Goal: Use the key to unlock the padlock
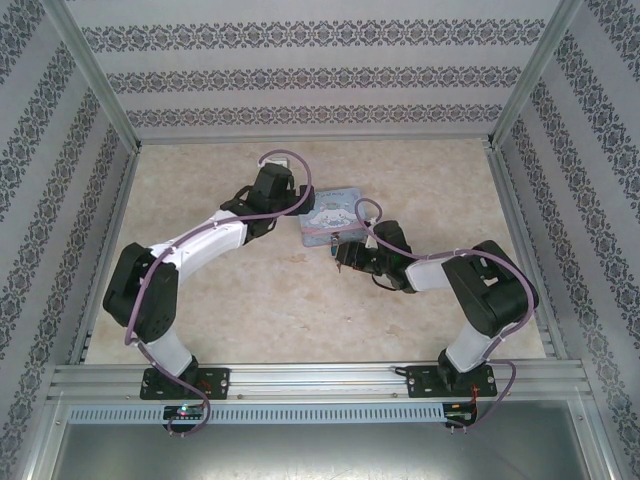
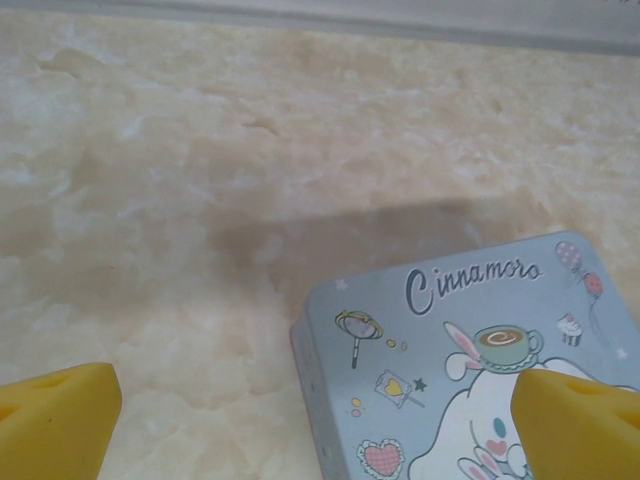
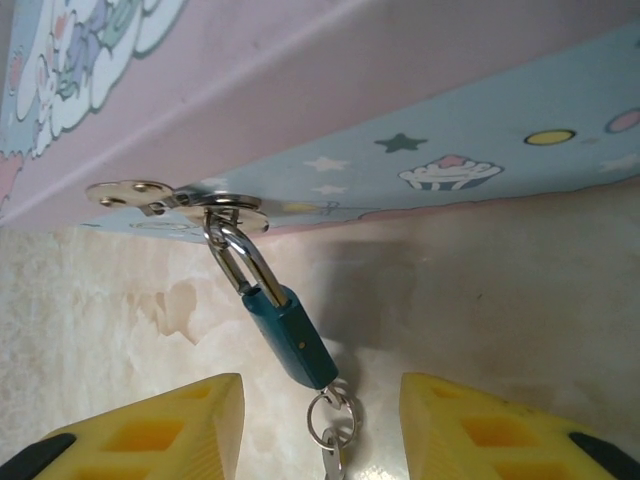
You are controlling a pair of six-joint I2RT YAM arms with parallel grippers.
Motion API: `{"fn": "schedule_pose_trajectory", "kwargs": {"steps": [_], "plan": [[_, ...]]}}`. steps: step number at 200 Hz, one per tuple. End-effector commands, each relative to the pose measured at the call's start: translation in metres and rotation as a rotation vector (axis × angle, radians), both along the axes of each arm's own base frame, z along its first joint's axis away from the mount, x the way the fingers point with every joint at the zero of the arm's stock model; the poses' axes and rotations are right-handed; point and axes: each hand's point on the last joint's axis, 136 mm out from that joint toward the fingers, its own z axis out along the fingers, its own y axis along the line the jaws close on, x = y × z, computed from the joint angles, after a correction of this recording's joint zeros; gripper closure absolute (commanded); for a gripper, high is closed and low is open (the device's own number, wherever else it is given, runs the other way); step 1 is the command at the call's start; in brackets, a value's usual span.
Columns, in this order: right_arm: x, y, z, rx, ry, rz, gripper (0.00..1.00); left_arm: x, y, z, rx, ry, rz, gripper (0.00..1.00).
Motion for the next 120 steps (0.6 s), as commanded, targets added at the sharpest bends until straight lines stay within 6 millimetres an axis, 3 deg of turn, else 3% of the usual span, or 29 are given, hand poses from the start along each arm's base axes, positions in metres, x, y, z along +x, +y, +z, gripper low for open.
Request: {"fn": "schedule_pose_trajectory", "kwargs": {"steps": [1, 120], "plan": [[0.006, 0.009, 0.003, 0.007, -0.027, 0.020, 0.55, -0.001, 0.000, -0.010, 0.008, 0.075, -0.017, 0.00], [0.008, 0.025, -0.006, 0.010, -0.010, 0.057, 0.63, 0.004, -0.013, -0.036, 0.000, 0.180, -0.046, 0.00]]}}
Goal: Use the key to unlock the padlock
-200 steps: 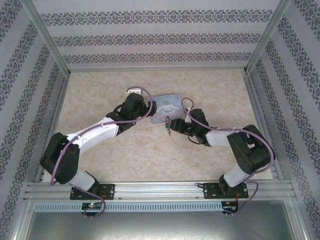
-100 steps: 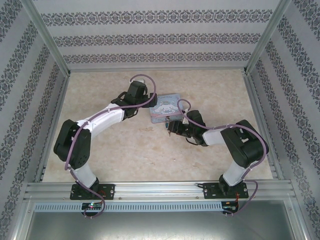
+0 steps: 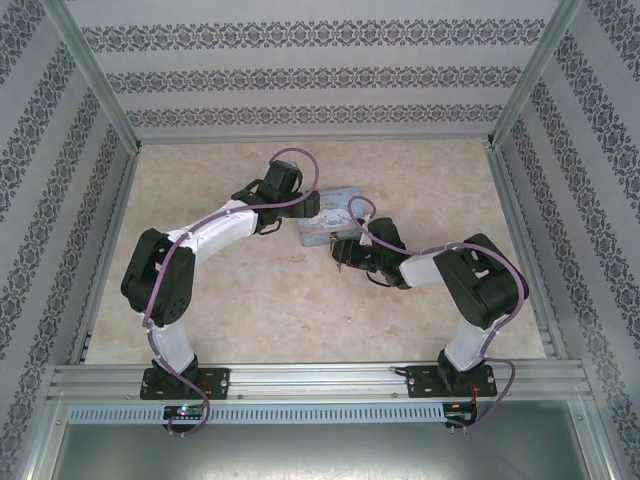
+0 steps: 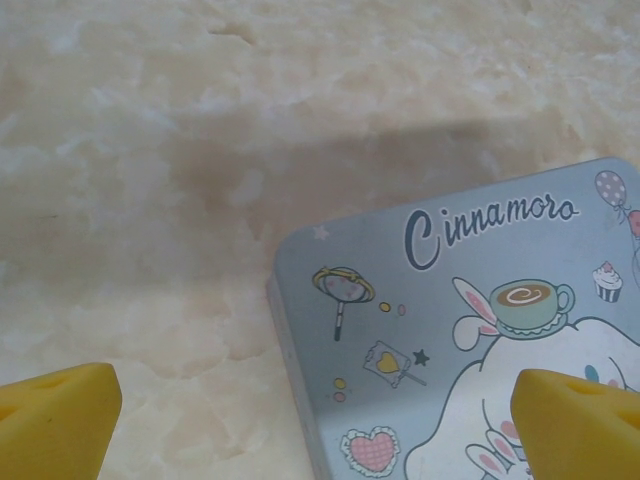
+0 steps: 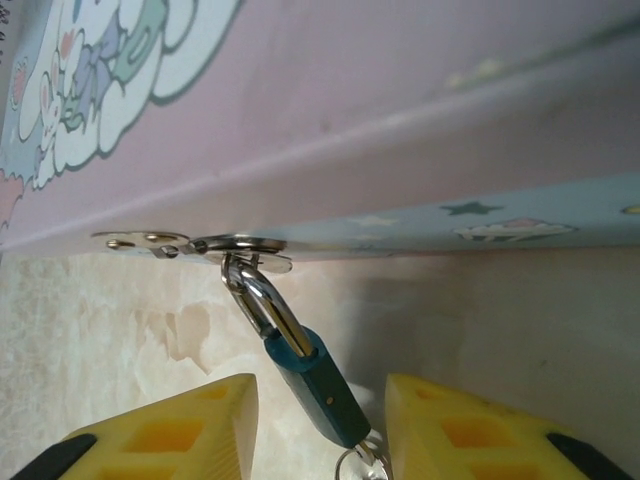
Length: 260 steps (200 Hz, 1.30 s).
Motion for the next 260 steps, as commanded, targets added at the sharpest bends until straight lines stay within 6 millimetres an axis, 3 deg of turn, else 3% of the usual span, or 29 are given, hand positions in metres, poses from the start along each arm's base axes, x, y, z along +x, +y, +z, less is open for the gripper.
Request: {"fn": "schedule_pose_trajectory", "kwargs": {"steps": [1, 18, 51, 75, 109, 160, 260], "plan": [[-0.002, 0.010, -0.005, -0.001, 0.004, 0.032, 0.63, 0.001, 0.002, -0.001, -0.012, 0.032, 0.009, 0.00], [-0.003, 0.009, -0.007, -0.006, 0.007, 0.030, 0.68, 0.000, 0.001, -0.002, -0.014, 0.036, 0.005, 0.00], [-0.001, 0.008, -0.008, -0.008, 0.010, 0.021, 0.89, -0.002, -0.001, -0.003, -0.014, 0.048, -0.009, 0.00], [-0.001, 0.007, -0.008, -0.005, 0.012, 0.016, 0.95, -0.004, 0.000, -0.003, -0.009, 0.051, -0.018, 0.00], [-0.001, 0.004, -0.003, 0.002, 0.009, 0.003, 0.96, -0.010, 0.004, -0.003, 0.020, 0.066, -0.027, 0.00], [0.000, -0.001, 0.005, 0.029, 0.013, -0.033, 1.00, -0.019, 0.020, -0.023, 0.105, 0.129, 0.007, 0.00], [0.001, -0.009, 0.012, 0.096, 0.083, -0.158, 1.00, -0.029, 0.019, -0.046, 0.184, 0.164, 0.059, 0.00]]}}
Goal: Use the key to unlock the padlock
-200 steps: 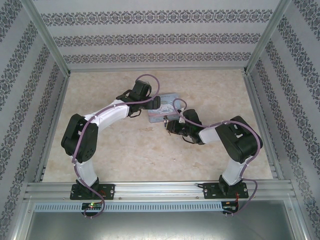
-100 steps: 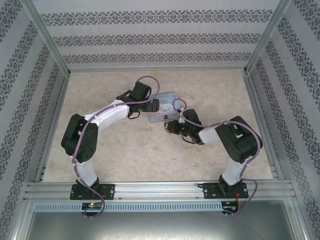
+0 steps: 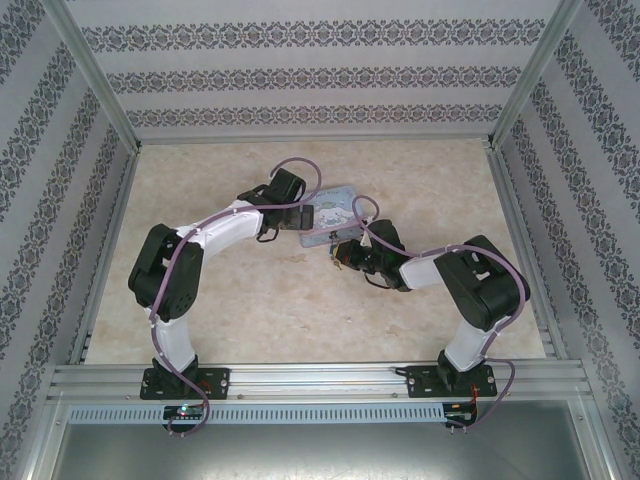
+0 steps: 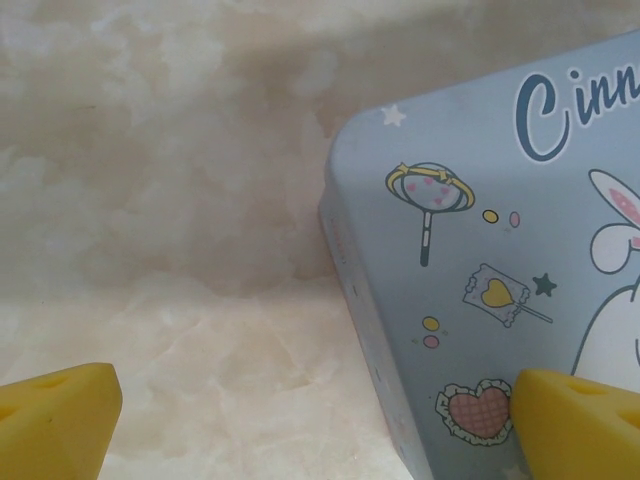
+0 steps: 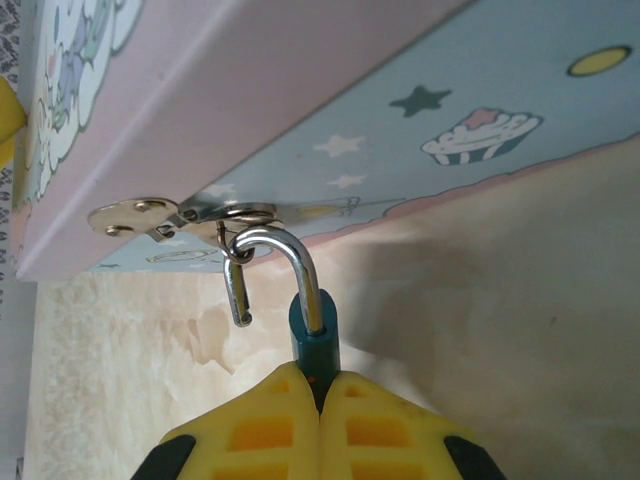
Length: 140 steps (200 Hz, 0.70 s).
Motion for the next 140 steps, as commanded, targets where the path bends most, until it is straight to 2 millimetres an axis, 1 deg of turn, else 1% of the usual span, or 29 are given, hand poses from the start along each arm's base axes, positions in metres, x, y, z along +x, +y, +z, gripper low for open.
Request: {"fn": "schedule_pose_trajectory", "kwargs": {"steps": [1, 64, 94, 140], "plan": [[0.005, -0.009, 0.008, 0.025, 0.006, -0.074, 1.00, -0.007, 0.002, -0.006, 0.051, 0.023, 0.026, 0.00], [0.005, -0.016, 0.003, 0.059, 0.075, -0.197, 1.00, -0.026, -0.009, -0.019, 0.028, 0.049, 0.033, 0.00], [0.005, -0.017, -0.001, 0.077, 0.106, -0.256, 1.00, -0.031, -0.012, -0.024, 0.010, 0.062, 0.044, 0.00], [0.007, -0.024, -0.006, 0.101, 0.133, -0.342, 1.00, -0.035, -0.013, -0.029, 0.004, 0.073, 0.048, 0.00]]}}
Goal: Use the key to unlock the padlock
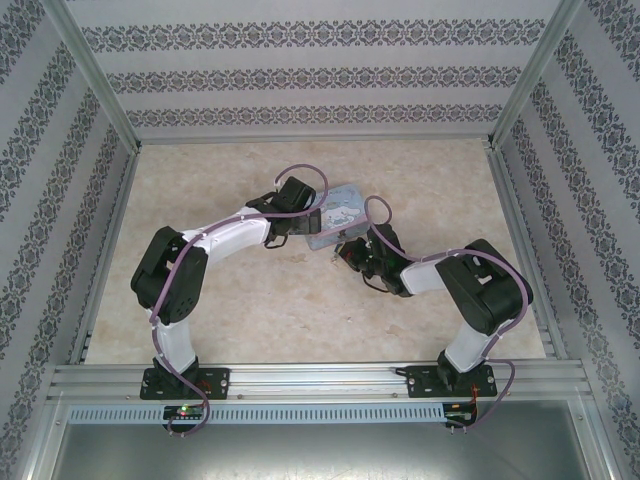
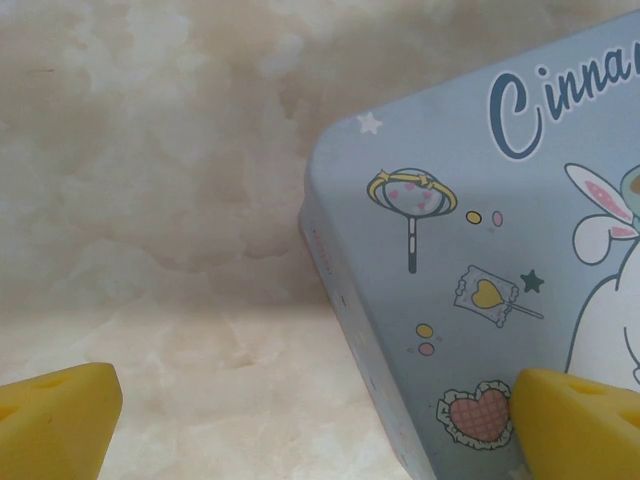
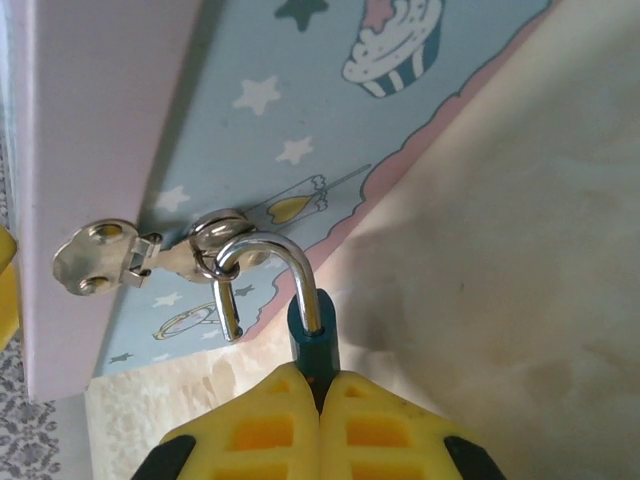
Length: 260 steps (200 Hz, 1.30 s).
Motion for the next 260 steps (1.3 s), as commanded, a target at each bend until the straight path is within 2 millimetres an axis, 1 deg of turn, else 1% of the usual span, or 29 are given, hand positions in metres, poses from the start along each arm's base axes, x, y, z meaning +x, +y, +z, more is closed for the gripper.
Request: {"fn": "schedule_pose_trajectory", "kwargs": {"steps": [1, 79, 131, 163, 179, 223, 260], "plan": [[0.003, -0.011, -0.003, 0.007, 0.016, -0.096, 1.00, -0.024, 0.006, -0.025, 0.051, 0.090, -0.010, 0.00], [0.018, -0.022, 0.002, 0.013, 0.001, -0.144, 1.00, -0.027, 0.006, -0.035, 0.057, 0.119, -0.014, 0.00], [0.027, -0.033, 0.002, 0.006, -0.002, -0.134, 1.00, -0.029, 0.007, -0.039, 0.067, 0.134, -0.016, 0.00], [0.030, -0.033, 0.004, -0.009, -0.005, -0.093, 1.00, -0.030, 0.007, -0.042, 0.067, 0.141, -0.019, 0.00], [0.030, -0.035, 0.003, -0.024, 0.001, -0.075, 1.00, -0.030, 0.006, -0.041, 0.066, 0.142, -0.020, 0.00], [0.031, -0.048, -0.005, -0.044, 0.021, -0.078, 1.00, -0.031, 0.007, -0.043, 0.068, 0.149, -0.023, 0.00], [0.035, -0.050, -0.006, -0.069, 0.030, -0.047, 1.00, -0.032, 0.006, -0.044, 0.069, 0.156, -0.029, 0.00]]}}
